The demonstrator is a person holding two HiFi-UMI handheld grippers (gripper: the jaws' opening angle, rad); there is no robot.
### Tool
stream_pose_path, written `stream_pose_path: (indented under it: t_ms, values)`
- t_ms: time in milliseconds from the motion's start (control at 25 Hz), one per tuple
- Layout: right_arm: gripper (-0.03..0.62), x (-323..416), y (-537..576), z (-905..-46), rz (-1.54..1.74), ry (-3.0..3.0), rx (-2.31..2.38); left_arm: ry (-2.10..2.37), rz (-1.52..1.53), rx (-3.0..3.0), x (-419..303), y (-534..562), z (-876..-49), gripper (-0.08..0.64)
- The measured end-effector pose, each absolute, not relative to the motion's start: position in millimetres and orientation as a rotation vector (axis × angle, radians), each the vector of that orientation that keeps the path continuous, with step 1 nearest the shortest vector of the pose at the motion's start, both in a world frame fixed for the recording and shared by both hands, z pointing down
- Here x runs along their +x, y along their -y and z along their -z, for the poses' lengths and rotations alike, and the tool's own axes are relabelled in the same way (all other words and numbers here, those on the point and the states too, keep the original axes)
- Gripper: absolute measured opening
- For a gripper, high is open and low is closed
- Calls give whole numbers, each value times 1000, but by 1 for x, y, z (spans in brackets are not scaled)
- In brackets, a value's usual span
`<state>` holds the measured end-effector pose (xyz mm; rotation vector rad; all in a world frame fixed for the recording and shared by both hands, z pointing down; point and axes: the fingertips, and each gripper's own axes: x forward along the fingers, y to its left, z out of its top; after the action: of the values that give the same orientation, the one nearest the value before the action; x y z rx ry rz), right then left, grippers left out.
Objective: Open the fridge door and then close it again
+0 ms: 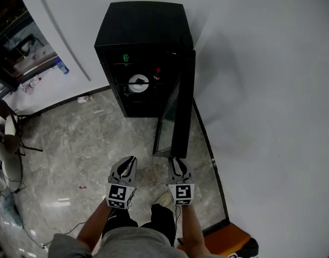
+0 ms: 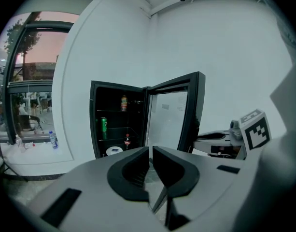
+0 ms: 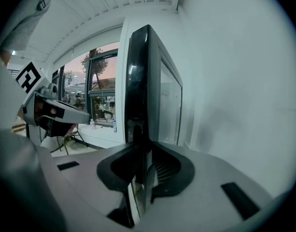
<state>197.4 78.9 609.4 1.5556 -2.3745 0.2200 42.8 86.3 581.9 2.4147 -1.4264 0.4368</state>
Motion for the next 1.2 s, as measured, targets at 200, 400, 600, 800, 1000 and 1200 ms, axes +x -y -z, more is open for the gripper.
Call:
stream_pose_path:
  t_ms: [200,400,600,800,1000,1200]
  values:
    - [80,180,-76,-610,-218,2410,1506,1434,-430,2404,38,-85,-582,27]
    - [83,159,-71,-609,-231,2446,1461,1469,-436,2377,20,-83,-582,28]
    - [92,138,-64,-609,-234,2468,1433,1518,-428,2344,-2,-78,-579,28]
    - [98,115,-57,-607,-240,2475,1420,1542,-428,2306,-24,-76,-583,27]
    - [103,95,-49,-608,-255,2483,1405,1556,-416,2295,-39,-68,-581,26]
    - [106,78,-41,-609,-285,2467,1432,1583,-407,2284,-59,-61,-575,26]
